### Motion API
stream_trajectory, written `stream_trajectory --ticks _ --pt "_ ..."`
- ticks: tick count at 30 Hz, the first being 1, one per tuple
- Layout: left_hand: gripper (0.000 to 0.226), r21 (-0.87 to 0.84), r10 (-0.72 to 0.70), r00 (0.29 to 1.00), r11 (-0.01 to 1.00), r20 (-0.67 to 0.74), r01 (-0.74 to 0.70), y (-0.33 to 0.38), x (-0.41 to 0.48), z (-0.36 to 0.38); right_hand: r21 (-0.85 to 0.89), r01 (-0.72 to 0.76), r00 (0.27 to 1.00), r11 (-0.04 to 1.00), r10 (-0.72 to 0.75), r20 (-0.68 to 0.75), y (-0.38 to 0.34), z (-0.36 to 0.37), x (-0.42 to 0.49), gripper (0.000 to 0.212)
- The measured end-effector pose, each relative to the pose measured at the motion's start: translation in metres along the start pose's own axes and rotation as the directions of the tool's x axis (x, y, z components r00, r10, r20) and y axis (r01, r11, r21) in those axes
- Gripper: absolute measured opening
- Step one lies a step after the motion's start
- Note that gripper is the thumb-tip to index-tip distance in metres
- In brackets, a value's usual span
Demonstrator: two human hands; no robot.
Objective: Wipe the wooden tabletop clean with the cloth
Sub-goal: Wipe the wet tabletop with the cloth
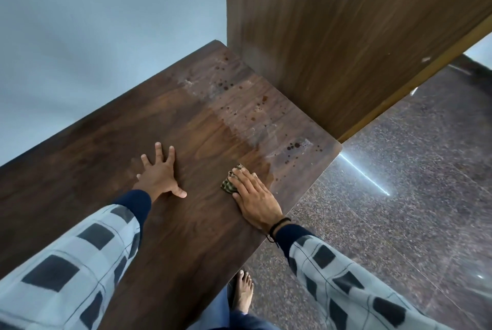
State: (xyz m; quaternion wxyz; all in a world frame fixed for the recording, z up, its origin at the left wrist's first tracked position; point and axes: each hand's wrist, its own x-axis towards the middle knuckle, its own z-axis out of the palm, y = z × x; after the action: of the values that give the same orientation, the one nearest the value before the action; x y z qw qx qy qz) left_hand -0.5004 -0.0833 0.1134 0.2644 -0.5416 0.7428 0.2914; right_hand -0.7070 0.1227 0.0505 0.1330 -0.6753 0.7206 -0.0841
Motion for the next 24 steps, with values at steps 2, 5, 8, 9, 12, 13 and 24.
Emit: stream_trajectory --ticks 2,5,8,9,12,13,24 --pt "0.145 0.020 0.075 0.997 0.997 -0.020 -0.074 0.013 -0.010 0.009 0.011 -0.005 1.000 1.000 0.005 0.006 -0.002 -0.002 0.000 0.050" --pt "0.147 -0.010 0.140 0.990 0.990 0.026 -0.140 0.039 -0.028 0.038 0.009 0.009 1.000 1.000 -0.009 0.005 -0.002 -0.002 -0.008 0.049" --pt "0.148 -0.004 0.139 0.990 0.990 0.041 -0.139 0.049 -0.036 0.065 -0.051 0.193 0.976 0.980 -0.186 0.117 0.011 -0.003 -0.021 0.051" --pt "0.148 0.015 0.139 0.990 0.990 0.031 -0.140 0.049 -0.038 0.069 -0.074 0.281 0.947 0.957 -0.264 0.185 0.022 -0.008 -0.022 0.052" --pt "0.148 0.020 0.139 0.990 0.990 0.024 -0.140 0.046 -0.036 0.069 -0.107 0.338 0.910 0.935 -0.296 0.291 0.055 -0.033 -0.008 0.053" --pt "0.148 0.019 0.141 0.990 0.990 0.027 -0.142 0.046 -0.037 0.068 -0.101 0.250 0.942 0.963 -0.218 0.256 0.060 -0.040 -0.002 0.052" --pt "0.147 0.029 0.146 0.989 0.989 0.013 -0.146 0.048 -0.037 0.067 -0.066 0.208 0.971 0.976 -0.198 0.130 0.044 -0.008 -0.071 0.049"
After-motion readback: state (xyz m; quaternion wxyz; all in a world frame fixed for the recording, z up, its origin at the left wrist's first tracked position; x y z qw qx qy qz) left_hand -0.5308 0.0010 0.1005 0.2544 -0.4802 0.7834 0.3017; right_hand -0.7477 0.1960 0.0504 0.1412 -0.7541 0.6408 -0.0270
